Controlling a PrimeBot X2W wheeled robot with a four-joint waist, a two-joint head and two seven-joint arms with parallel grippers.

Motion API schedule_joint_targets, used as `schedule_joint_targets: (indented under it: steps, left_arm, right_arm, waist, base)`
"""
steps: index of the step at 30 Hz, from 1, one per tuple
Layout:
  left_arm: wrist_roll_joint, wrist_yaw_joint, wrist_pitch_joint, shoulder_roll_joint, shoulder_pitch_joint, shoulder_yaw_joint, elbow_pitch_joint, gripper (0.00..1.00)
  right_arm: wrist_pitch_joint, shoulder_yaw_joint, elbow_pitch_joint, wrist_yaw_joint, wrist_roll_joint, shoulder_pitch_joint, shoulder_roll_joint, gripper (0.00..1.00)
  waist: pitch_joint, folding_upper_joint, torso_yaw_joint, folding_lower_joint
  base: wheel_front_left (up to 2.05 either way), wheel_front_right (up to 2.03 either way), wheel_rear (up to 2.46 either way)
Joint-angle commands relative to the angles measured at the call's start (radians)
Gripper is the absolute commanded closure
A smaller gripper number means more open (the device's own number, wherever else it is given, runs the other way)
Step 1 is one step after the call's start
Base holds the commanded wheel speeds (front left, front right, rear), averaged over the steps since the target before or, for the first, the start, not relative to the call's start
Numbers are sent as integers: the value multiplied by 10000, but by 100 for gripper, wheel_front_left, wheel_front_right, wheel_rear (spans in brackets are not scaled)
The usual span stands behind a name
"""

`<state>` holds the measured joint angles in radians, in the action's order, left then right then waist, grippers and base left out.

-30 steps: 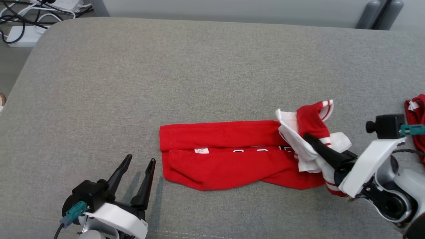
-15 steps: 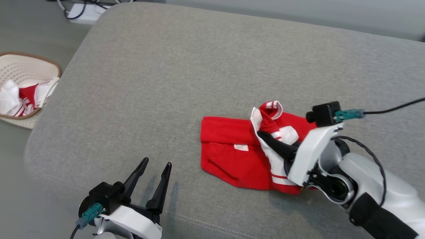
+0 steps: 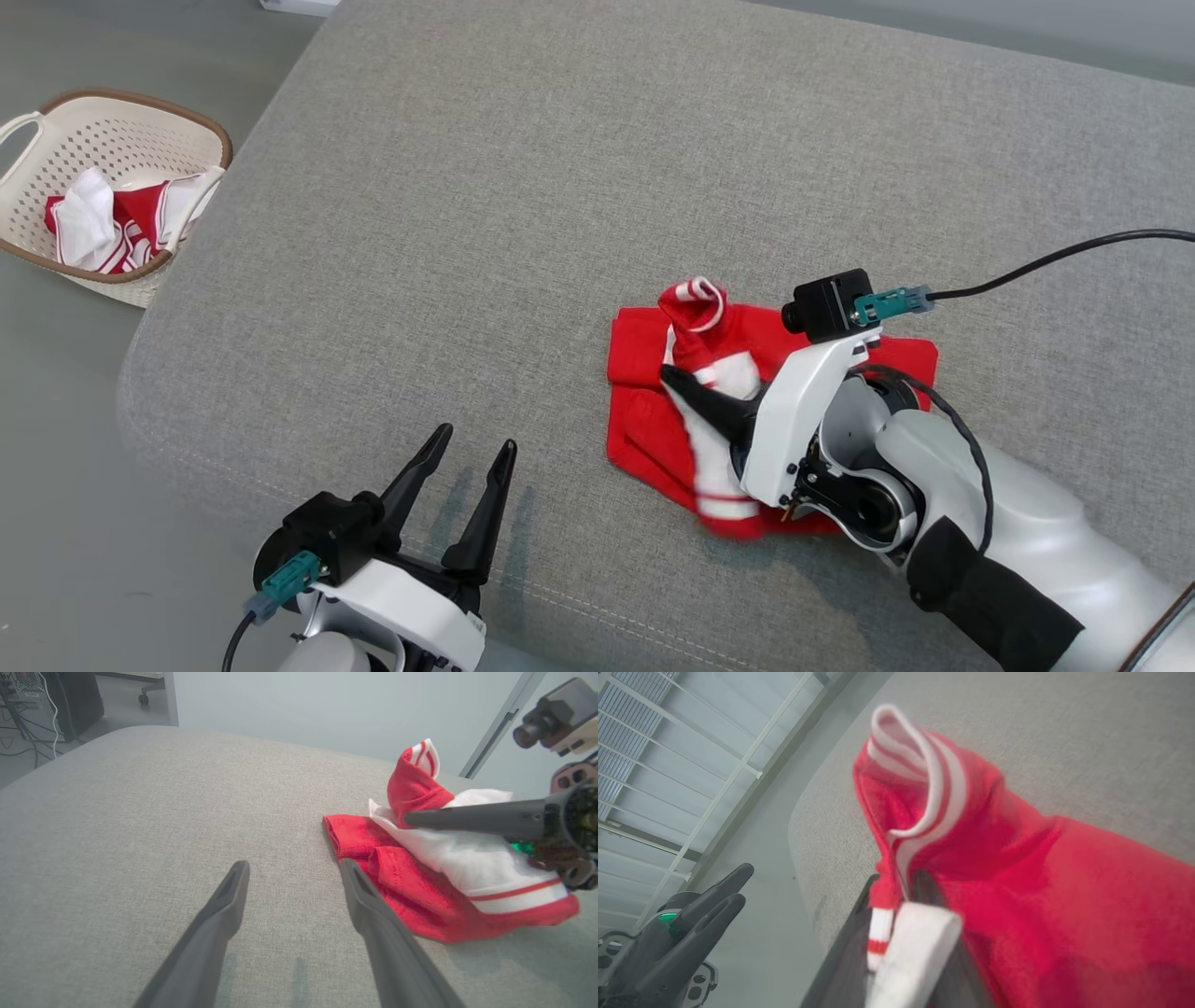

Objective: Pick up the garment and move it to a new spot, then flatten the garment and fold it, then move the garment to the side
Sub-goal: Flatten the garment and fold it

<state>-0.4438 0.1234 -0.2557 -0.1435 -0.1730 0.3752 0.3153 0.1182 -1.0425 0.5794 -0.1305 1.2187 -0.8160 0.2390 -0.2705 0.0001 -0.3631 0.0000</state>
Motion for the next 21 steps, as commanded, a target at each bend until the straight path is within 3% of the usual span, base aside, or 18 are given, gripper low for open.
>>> schedule_joint_targets:
  steps: [1,9,21]
  left_arm:
    - [-136,73,-61,-143,-338,-311,-187,0]
    - [-128,73,-61,-173,-341,-418,-215,0]
    - [137,73,-61,-347,-268,-742,-557,0]
  right_arm:
    - [-159,86,-146,-2,146,-139,-248,0]
    - [-1231,765,-901,-2,868,-394,12,0]
    - [-2057,1300,-1343,-2,1418,1150,2125,0]
  waist:
    - [-5,-1,14,0]
    - [100,-1,469,0]
    - [383,-1,1279,0]
  base:
    - [0,0,0]
    - [0,0,0]
    - [0,0,0]
